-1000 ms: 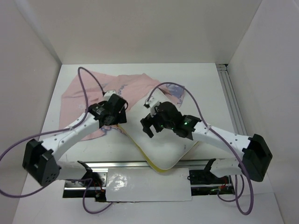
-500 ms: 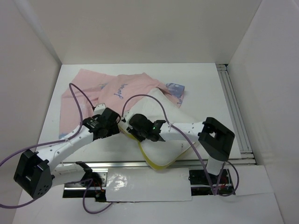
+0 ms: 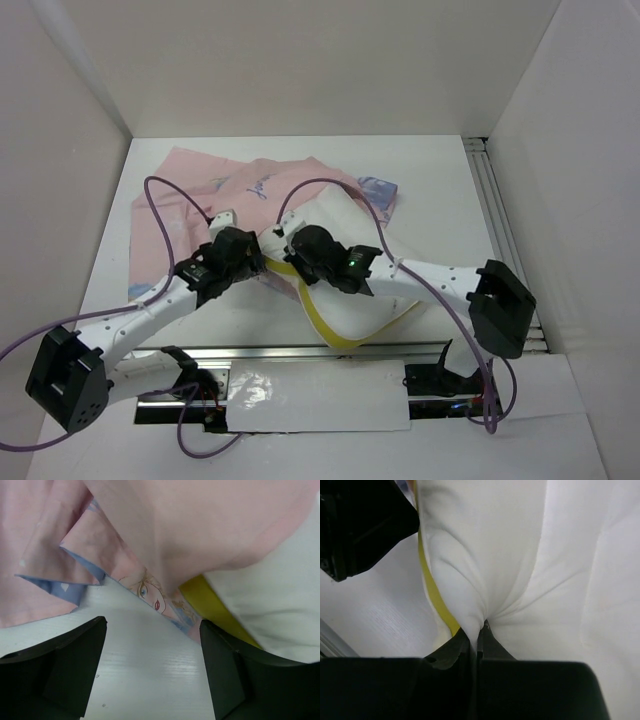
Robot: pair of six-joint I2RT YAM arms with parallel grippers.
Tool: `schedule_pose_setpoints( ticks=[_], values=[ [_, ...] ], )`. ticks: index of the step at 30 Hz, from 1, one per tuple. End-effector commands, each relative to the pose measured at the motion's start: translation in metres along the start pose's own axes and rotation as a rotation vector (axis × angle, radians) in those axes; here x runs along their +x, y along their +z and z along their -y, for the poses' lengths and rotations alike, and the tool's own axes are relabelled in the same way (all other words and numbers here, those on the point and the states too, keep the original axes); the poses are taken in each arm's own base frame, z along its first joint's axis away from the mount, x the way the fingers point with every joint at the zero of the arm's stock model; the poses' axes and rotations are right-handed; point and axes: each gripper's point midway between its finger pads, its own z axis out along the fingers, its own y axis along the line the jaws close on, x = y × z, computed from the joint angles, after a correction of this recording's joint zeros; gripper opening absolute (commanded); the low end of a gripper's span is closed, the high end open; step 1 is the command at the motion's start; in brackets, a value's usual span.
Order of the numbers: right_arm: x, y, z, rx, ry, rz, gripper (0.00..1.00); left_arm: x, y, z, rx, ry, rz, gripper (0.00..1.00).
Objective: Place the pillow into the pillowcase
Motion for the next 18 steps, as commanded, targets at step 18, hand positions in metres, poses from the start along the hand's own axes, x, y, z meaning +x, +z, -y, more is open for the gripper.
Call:
schedule_pose_setpoints(
  ticks=[18],
  values=[
    [-0.039, -0.033, 0.026, 0.03, 0.094, 0.128, 0.0, -0.049, 0.003, 0.036, 0.162, -0.022, 0.178, 0.77]
  ],
)
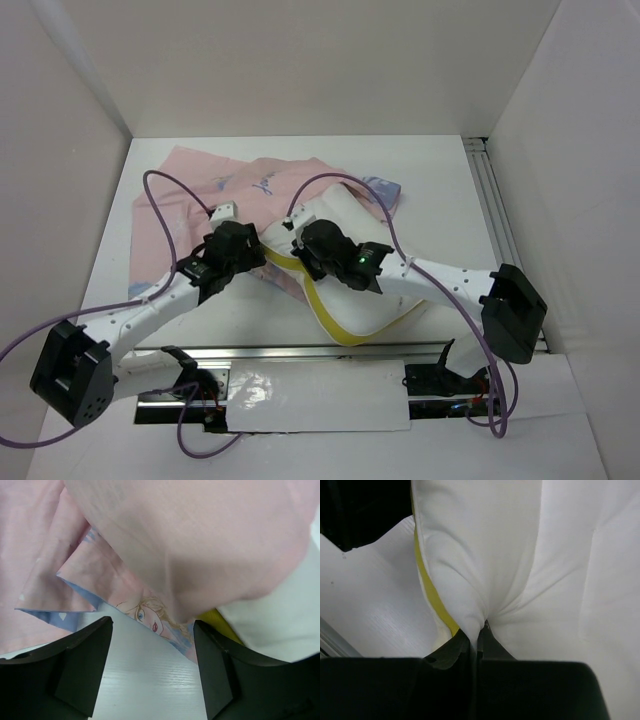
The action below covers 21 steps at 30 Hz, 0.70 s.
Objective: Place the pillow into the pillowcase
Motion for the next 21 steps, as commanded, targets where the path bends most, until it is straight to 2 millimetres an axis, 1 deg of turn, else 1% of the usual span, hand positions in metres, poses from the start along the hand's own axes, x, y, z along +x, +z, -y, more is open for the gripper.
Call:
schedule_pose_setpoints(
  ticks=[1, 3, 7, 8, 10, 11, 12, 14, 15, 16, 17, 19, 20, 21],
  values=[
    [-0.032, -0.016, 0.006, 0.001, 0.044, 0.098, 0.0, -0.031, -0.012, 0.023, 0.138, -0.042, 0.136, 0.79],
    [-0.036, -0.016, -0.002, -0.042, 0.046, 0.114, 0.0, -0.033, -0.011, 0.017, 0.122, -0.063, 0.151, 0.8],
    [-0.037, -0.016, -0.002, -0.042, 0.046, 0.114, 0.0, -0.046, -0.013, 0.019, 0.134, -0.077, 0.196, 0.8],
    [-0.039, -0.018, -0.002, -0.044, 0.048, 0.123, 0.0, -0.048, -0.01, 0.021, 0.139, -0.071, 0.206, 0.78],
    [-0.039, -0.019, -0.002, -0.044, 0.048, 0.123, 0.0, -0.042, -0.001, 0.019, 0.116, -0.062, 0.19, 0.73],
    [-0.045, -0.023, -0.004, -0.057, 0.051, 0.144, 0.0, -0.046, 0.003, 0.016, 0.093, -0.067, 0.196, 0.64],
    [-0.048, -0.027, -0.005, -0.069, 0.053, 0.155, 0.0, -0.049, 0.005, 0.013, 0.06, -0.061, 0.194, 0.57],
    [-0.047, -0.029, -0.004, -0.069, 0.053, 0.157, 0.0, -0.046, 0.013, 0.008, 0.02, -0.06, 0.171, 0.41],
    [-0.049, -0.032, -0.004, -0.071, 0.055, 0.167, 0.0, -0.052, 0.012, 0.009, 0.013, -0.075, 0.187, 0.21],
    [-0.045, -0.031, -0.004, -0.07, 0.053, 0.158, 0.0, -0.053, 0.013, 0.01, 0.008, -0.071, 0.181, 0.09],
    [-0.048, -0.031, -0.004, -0.071, 0.055, 0.169, 0.0, -0.053, 0.013, 0.01, 0.008, -0.071, 0.18, 0.0],
    [-0.048, -0.031, -0.004, -0.07, 0.045, 0.169, 0.0, -0.066, 0.004, 0.018, 0.054, -0.057, 0.216, 0.0],
    [-0.043, -0.025, -0.004, -0.068, 0.041, 0.151, 0.0, -0.066, -0.003, 0.027, 0.083, -0.05, 0.223, 0.0],
    [-0.044, -0.023, -0.004, -0.067, 0.029, 0.15, 0.0, -0.072, -0.016, 0.034, 0.13, -0.046, 0.248, 0.0]
  ],
)
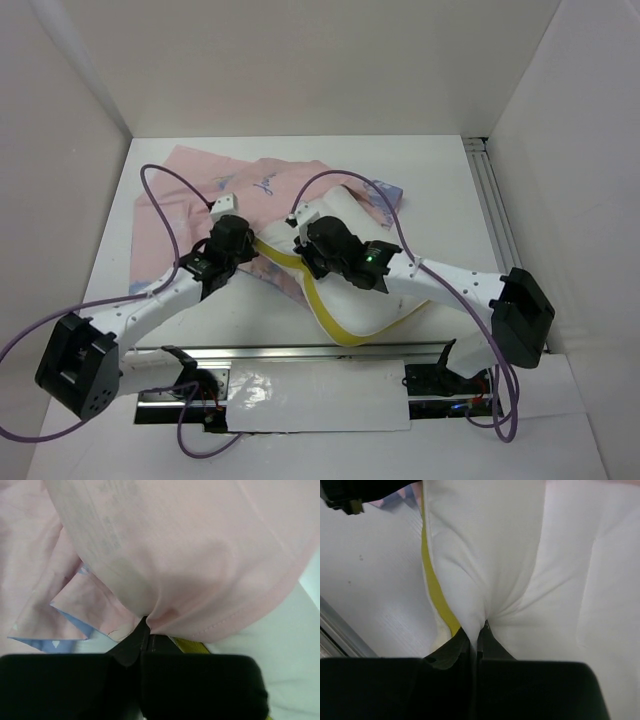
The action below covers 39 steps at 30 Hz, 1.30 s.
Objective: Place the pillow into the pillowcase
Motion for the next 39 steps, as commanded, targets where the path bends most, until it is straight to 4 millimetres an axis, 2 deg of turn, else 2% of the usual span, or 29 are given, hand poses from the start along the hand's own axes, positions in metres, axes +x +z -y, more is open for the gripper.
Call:
schedule_pose_setpoints(
  ticks=[1, 2, 3, 5, 6, 7, 10, 12, 14, 15, 16, 18, 19, 20, 22, 23, 24, 25, 26, 27, 29, 30, 31, 33, 34, 35, 36, 38, 39],
  values=[
    [-0.034, -0.008, -0.002, -0.016, -0.005, 0.115, 0.0, -0.052, -0.031, 0.035, 0.133, 0.0, 0.16, 0.0],
    [-0.043, -0.006, -0.003, -0.017, -0.018, 0.13, 0.0, -0.055, -0.041, 0.042, 0.171, 0.007, 0.173, 0.0],
    [-0.042, 0.002, -0.003, -0.014, -0.036, 0.115, 0.0, -0.057, -0.055, 0.057, 0.232, 0.022, 0.185, 0.0],
    [-0.057, 0.007, 0.0, 0.006, -0.105, 0.135, 0.0, -0.073, -0.085, 0.077, 0.345, 0.034, 0.231, 0.0],
    [-0.057, 0.017, -0.001, 0.008, -0.127, 0.126, 0.0, -0.068, -0.098, 0.086, 0.386, 0.053, 0.209, 0.0],
    [-0.059, 0.021, -0.001, 0.009, -0.144, 0.124, 0.0, -0.076, -0.111, 0.097, 0.436, 0.067, 0.22, 0.0],
    [-0.076, 0.037, -0.008, -0.02, -0.219, 0.165, 0.0, -0.07, -0.142, 0.125, 0.567, 0.146, 0.166, 0.0],
    [-0.088, 0.044, -0.01, -0.019, -0.226, 0.199, 0.0, -0.053, -0.149, 0.141, 0.614, 0.211, 0.112, 0.0],
    [-0.105, 0.044, -0.001, 0.021, -0.21, 0.241, 0.0, -0.039, -0.156, 0.15, 0.651, 0.272, 0.045, 0.0],
    [-0.115, 0.043, 0.0, 0.034, -0.201, 0.283, 0.0, -0.024, -0.155, 0.155, 0.659, 0.307, -0.008, 0.0],
    [-0.126, 0.037, 0.005, 0.042, -0.181, 0.318, 0.0, -0.016, -0.155, 0.154, 0.65, 0.328, -0.039, 0.0],
    [-0.128, 0.034, 0.015, 0.045, -0.144, 0.351, 0.0, -0.003, -0.154, 0.147, 0.621, 0.311, -0.09, 0.0],
    [-0.142, 0.024, 0.02, 0.052, -0.113, 0.412, 0.0, 0.008, -0.155, 0.147, 0.624, 0.308, -0.116, 0.0],
    [-0.135, 0.026, 0.027, 0.042, -0.061, 0.41, 0.0, 0.028, -0.155, 0.142, 0.632, 0.293, -0.174, 0.0],
    [-0.141, 0.017, 0.034, 0.025, 0.013, 0.465, 0.0, 0.05, -0.16, 0.138, 0.672, 0.26, -0.232, 0.0],
    [-0.126, 0.021, 0.033, 0.0, 0.02, 0.442, 0.0, 0.058, -0.165, 0.14, 0.712, 0.25, -0.258, 0.0],
    [-0.116, 0.025, 0.031, -0.016, 0.03, 0.431, 0.0, 0.06, -0.167, 0.141, 0.734, 0.235, -0.264, 0.0],
    [-0.118, 0.021, 0.028, -0.034, 0.044, 0.466, 0.0, 0.06, -0.174, 0.148, 0.775, 0.217, -0.258, 0.0],
    [-0.108, 0.025, 0.023, -0.064, 0.079, 0.458, 0.0, 0.064, -0.177, 0.151, 0.809, 0.218, -0.275, 0.0],
    [-0.084, 0.03, 0.021, -0.075, 0.096, 0.424, 0.0, 0.065, -0.183, 0.154, 0.841, 0.216, -0.272, 0.0],
    [-0.066, 0.031, 0.014, -0.119, 0.141, 0.406, 0.09, 0.059, -0.182, 0.156, 0.824, 0.213, -0.257, 0.0],
    [-0.049, 0.033, 0.012, -0.13, 0.15, 0.372, 0.18, 0.063, -0.177, 0.154, 0.787, 0.229, -0.271, 0.03],
    [-0.04, 0.028, 0.012, -0.128, 0.159, 0.341, 0.33, 0.062, -0.172, 0.149, 0.742, 0.238, -0.273, 0.18],
    [-0.032, 0.02, 0.019, -0.106, 0.177, 0.307, 0.51, 0.059, -0.161, 0.136, 0.625, 0.251, -0.276, 0.46],
    [-0.03, 0.009, 0.022, -0.088, 0.179, 0.291, 0.6, 0.06, -0.156, 0.132, 0.587, 0.263, -0.281, 0.74],
    [-0.028, 0.003, 0.031, -0.039, 0.186, 0.285, 0.85, 0.044, -0.156, 0.132, 0.549, 0.243, -0.236, 0.88],
    [-0.033, -0.003, 0.04, -0.001, 0.194, 0.286, 1.0, 0.041, -0.153, 0.129, 0.514, 0.252, -0.231, 1.0],
    [-0.032, -0.019, 0.057, 0.093, 0.202, 0.246, 1.0, 0.025, -0.145, 0.128, 0.456, 0.24, -0.194, 1.0],
    [-0.042, -0.027, 0.074, 0.161, 0.23, 0.268, 1.0, 0.002, -0.145, 0.132, 0.434, 0.223, -0.142, 1.0]
  ],
)
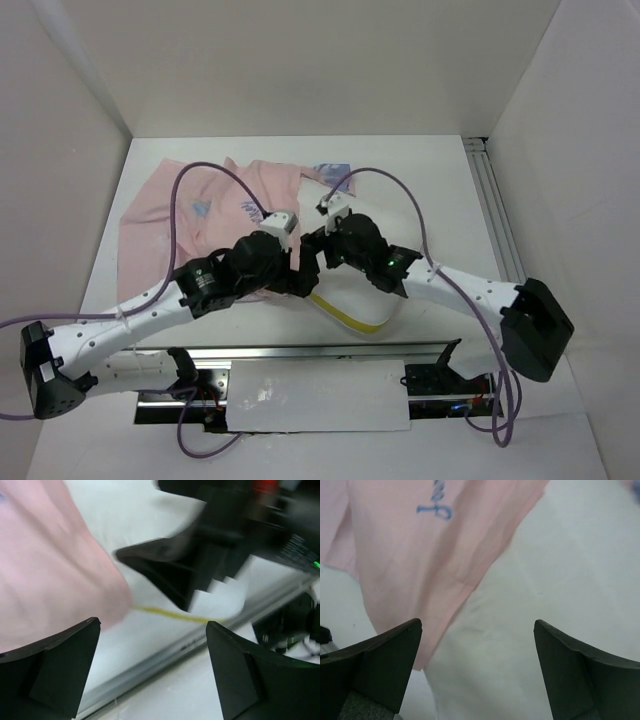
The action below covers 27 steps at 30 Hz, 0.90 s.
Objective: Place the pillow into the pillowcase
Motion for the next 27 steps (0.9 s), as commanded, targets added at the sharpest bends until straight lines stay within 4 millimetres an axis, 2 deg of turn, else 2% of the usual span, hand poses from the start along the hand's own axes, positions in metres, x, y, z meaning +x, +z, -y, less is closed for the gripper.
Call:
schedule_pose_setpoints(
  ticks=[1, 2, 3, 4, 5, 6, 7, 8, 9, 10, 11, 12, 13, 14, 15, 16, 17, 18, 19, 20, 21, 22, 23, 24, 25, 26, 27],
  values=[
    [-0.055, -0.033, 0.037, 0.193, 0.053, 0.107, 1.0, -0.055, -0.009, -0.018, -0.14, -0.048, 0.123, 1.0],
    [-0.058, -0.034, 0.043, 0.206, 0.059, 0.106, 1.0, -0.073, -0.005, -0.02, -0.165, -0.045, 0.147, 1.0],
    [-0.07, -0.039, 0.056, 0.234, 0.054, 0.133, 1.0, -0.082, -0.001, -0.028, -0.197, -0.017, 0.146, 1.0],
    [-0.071, -0.041, 0.062, 0.239, 0.047, 0.127, 1.0, -0.097, 0.005, -0.045, -0.239, -0.032, 0.152, 1.0],
    [-0.07, -0.039, 0.072, 0.255, 0.04, 0.118, 1.0, -0.122, 0.005, -0.045, -0.24, -0.033, 0.186, 1.0],
    [-0.076, -0.038, 0.077, 0.24, 0.004, 0.118, 1.0, -0.122, 0.029, -0.054, -0.267, -0.005, 0.125, 1.0],
    [-0.081, -0.035, 0.098, 0.271, 0.001, 0.113, 1.0, -0.133, 0.037, -0.067, -0.294, -0.006, 0.114, 1.0],
    [-0.085, -0.032, 0.108, 0.274, -0.01, 0.115, 1.0, -0.158, 0.041, -0.065, -0.288, 0.006, 0.145, 1.0],
    [-0.086, -0.027, 0.113, 0.235, -0.031, 0.102, 1.0, -0.153, 0.072, -0.078, -0.328, 0.045, 0.083, 1.0],
    [-0.104, -0.03, 0.139, 0.268, -0.007, 0.131, 1.0, -0.157, 0.084, -0.086, -0.349, 0.055, 0.061, 1.0],
    [-0.092, -0.018, 0.153, 0.272, 0.014, 0.078, 1.0, -0.166, 0.095, -0.104, -0.387, 0.041, 0.047, 1.0],
    [-0.092, -0.015, 0.163, 0.276, 0.029, 0.06, 1.0, -0.191, 0.094, -0.106, -0.413, 0.03, 0.063, 1.0],
    [-0.108, -0.016, 0.175, 0.269, 0.042, 0.079, 1.0, -0.198, 0.103, -0.117, -0.46, 0.013, 0.05, 0.99],
    [-0.098, -0.005, 0.182, 0.251, 0.035, 0.037, 1.0, -0.183, 0.137, -0.139, -0.527, 0.016, -0.034, 0.97],
    [-0.099, -0.001, 0.184, 0.234, 0.015, 0.032, 1.0, -0.212, 0.138, -0.136, -0.544, 0.015, 0.026, 0.97],
    [-0.1, 0.002, 0.187, 0.211, -0.031, 0.031, 1.0, -0.215, 0.144, -0.15, -0.618, 0.057, 0.025, 0.97],
    [-0.098, 0.011, 0.189, 0.197, -0.058, 0.023, 1.0, -0.202, 0.173, -0.165, -0.656, 0.087, -0.024, 0.99],
    [-0.095, 0.013, 0.197, 0.199, -0.092, 0.017, 1.0, -0.218, 0.177, -0.163, -0.658, 0.118, 0.011, 0.99],
    [-0.109, 0.013, 0.205, 0.212, -0.106, 0.039, 1.0, -0.219, 0.185, -0.168, -0.68, 0.12, 0.015, 0.99],
    [-0.098, 0.024, 0.21, 0.208, -0.107, -0.001, 1.0, -0.22, 0.191, -0.173, -0.704, 0.123, 0.021, 0.99],
    [-0.091, 0.024, 0.218, 0.217, -0.103, -0.038, 1.0, -0.215, 0.201, -0.18, -0.729, 0.118, 0.016, 0.99],
    [-0.091, 0.028, 0.217, 0.194, -0.129, -0.051, 1.0, -0.223, 0.199, -0.187, -0.748, 0.093, 0.051, 0.99],
    [-0.097, 0.03, 0.221, 0.189, -0.137, -0.041, 1.0, -0.217, 0.208, -0.187, -0.725, 0.101, 0.041, 0.99],
    [-0.087, 0.036, 0.226, 0.177, -0.123, -0.062, 1.0, -0.229, 0.214, -0.19, -0.7, 0.079, 0.1, 0.99],
    [-0.089, 0.039, 0.225, 0.16, -0.133, -0.059, 1.0, -0.221, 0.219, -0.2, -0.704, 0.073, 0.089, 0.99],
    [-0.089, 0.043, 0.22, 0.127, -0.132, -0.056, 1.0, -0.221, 0.223, -0.2, -0.689, 0.09, 0.092, 0.99],
    [-0.08, 0.047, 0.224, 0.118, -0.119, -0.072, 1.0, -0.226, 0.225, -0.198, -0.683, 0.087, 0.114, 0.99]
  ],
)
